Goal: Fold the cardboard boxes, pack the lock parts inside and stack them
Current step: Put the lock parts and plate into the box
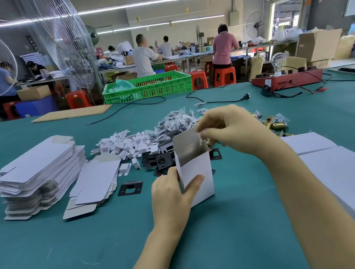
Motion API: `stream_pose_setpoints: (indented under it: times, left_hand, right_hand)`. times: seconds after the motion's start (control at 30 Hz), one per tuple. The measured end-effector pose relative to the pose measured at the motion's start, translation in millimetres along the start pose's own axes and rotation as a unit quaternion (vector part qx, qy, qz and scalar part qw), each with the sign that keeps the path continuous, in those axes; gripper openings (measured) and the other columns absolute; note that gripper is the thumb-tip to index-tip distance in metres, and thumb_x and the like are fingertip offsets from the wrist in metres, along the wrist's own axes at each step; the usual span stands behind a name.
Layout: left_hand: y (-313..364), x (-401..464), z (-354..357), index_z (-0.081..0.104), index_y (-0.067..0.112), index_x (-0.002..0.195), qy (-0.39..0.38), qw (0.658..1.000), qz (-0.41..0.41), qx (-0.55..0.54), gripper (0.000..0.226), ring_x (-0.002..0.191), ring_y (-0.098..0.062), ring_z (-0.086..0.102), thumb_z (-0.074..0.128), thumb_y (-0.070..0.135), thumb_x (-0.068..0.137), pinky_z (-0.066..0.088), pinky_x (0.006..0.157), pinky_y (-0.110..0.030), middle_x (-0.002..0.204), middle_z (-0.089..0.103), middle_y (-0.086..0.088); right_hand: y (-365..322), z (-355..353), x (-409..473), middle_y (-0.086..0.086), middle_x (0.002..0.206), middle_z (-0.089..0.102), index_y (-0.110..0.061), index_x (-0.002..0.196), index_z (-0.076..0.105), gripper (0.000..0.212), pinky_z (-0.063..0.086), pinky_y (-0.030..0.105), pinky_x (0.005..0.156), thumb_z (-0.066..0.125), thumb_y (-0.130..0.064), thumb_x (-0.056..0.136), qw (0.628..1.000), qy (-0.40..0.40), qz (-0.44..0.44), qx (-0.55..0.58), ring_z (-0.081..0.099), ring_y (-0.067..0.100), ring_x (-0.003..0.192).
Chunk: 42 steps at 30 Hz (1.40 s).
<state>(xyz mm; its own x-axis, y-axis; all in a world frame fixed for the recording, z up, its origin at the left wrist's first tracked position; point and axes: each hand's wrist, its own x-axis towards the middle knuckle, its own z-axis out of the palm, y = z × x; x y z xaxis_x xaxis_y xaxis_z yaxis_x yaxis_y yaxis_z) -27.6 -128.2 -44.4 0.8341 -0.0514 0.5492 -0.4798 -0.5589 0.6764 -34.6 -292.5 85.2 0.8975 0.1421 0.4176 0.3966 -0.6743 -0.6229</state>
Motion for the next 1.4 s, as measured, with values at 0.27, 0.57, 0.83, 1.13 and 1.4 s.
stream_pose_setpoints:
  times: [0.27,0.57,0.83,1.13,1.4]
  left_hand:
    - [-6.7,4.4,-3.1,0.051,0.037,0.084,0.051,0.982,-0.145,-0.107,0.022,0.08,0.009,0.059,0.072,0.036,0.085,0.043,0.063,-0.009,0.085,0.062,0.022]
    - [-7.0,4.5,0.2,0.052,0.038,0.084,0.088,0.98,-0.138,-0.109,0.027,0.085,0.007,0.06,0.078,0.033,0.08,0.044,0.067,-0.01,0.084,0.064,0.025]
    - [1.4,1.2,-2.2,0.065,0.011,0.085,0.123,0.991,-0.059,-0.008,0.029,0.079,-0.023,0.052,0.075,0.038,0.081,0.044,0.089,-0.052,0.077,0.064,0.0]
    - [0.6,-0.4,-0.6,0.059,0.007,0.079,0.094,0.995,-0.033,0.024,0.038,0.076,-0.024,0.052,0.073,0.041,0.082,0.043,0.09,-0.04,0.071,0.058,-0.004]
    - [-2.4,-0.9,1.4,0.047,0.023,0.08,0.026,0.996,-0.038,-0.078,0.028,0.061,-0.007,0.049,0.063,0.045,0.087,0.036,0.052,-0.018,0.06,0.051,0.003]
  right_hand:
    - [76.4,45.7,0.7,0.004,0.097,0.068,-0.019,0.094,0.067,0.015,0.046,0.014,0.06,0.068,-0.01,0.082,0.983,-0.039,0.17,-0.053,0.06,0.013,0.085]
    - [92.4,84.9,-6.5,-0.004,0.124,0.063,-0.021,0.123,0.061,0.043,0.042,0.021,0.092,0.067,-0.018,0.081,0.986,-0.124,0.103,-0.036,0.055,0.012,0.114]
    - [98.9,91.7,-7.8,0.001,0.106,0.069,-0.016,0.11,0.066,0.019,0.047,0.032,0.088,0.057,-0.021,0.094,0.994,-0.032,0.093,-0.055,0.059,0.018,0.099]
    - [110.0,64.9,-3.4,-0.008,0.073,0.066,-0.021,0.082,0.057,0.021,0.045,0.015,0.057,0.046,-0.018,0.099,0.944,0.183,0.239,0.138,0.061,0.003,0.068]
    - [115.8,33.0,-5.9,0.005,0.076,0.058,-0.012,0.086,0.061,0.014,0.049,0.022,0.056,0.053,-0.011,0.097,0.876,0.19,0.296,0.331,0.055,0.013,0.069]
